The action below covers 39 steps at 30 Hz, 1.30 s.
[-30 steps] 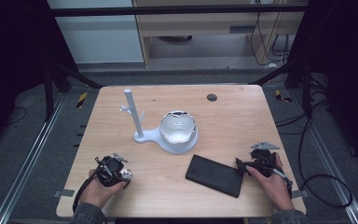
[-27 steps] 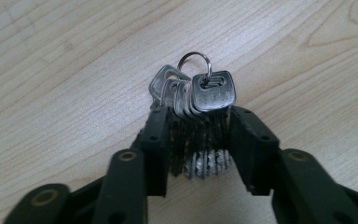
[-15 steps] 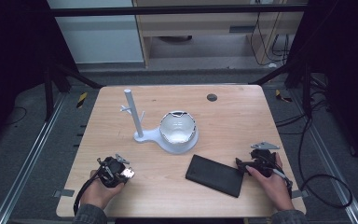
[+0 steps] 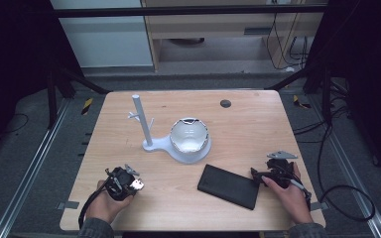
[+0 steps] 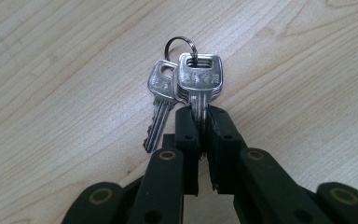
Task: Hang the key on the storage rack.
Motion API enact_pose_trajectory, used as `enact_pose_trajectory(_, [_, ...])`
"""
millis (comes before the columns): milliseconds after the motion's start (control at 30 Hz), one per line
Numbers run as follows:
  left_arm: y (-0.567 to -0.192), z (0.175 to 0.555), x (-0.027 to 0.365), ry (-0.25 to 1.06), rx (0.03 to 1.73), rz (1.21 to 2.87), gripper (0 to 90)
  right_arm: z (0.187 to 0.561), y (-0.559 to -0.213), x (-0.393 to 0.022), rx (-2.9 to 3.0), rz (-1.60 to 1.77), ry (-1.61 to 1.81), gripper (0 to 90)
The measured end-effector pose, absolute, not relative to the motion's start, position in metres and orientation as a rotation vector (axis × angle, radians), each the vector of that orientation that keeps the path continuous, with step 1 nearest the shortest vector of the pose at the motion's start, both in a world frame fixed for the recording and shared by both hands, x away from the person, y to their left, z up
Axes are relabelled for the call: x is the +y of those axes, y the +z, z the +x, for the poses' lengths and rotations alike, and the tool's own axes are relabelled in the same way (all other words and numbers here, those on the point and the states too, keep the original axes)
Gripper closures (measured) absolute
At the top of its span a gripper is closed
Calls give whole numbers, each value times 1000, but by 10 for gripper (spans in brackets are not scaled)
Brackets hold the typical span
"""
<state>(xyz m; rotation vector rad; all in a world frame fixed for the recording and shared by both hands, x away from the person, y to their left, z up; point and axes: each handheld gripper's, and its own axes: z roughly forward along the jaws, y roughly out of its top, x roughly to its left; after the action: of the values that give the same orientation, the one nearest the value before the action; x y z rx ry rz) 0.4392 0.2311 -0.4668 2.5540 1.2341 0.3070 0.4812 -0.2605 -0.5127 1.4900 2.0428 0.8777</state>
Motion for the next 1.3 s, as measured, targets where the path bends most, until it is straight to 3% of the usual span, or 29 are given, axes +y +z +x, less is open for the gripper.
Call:
enact_pose_trajectory(567, [-447, 436, 235, 291, 1183, 2562, 837, 481, -513, -260, 2043, 1490, 878, 5])
enact_pose_trajectory(1300, [-347, 463, 267, 340, 1132, 2487, 836, 481, -513, -260, 2042, 1490, 878, 5])
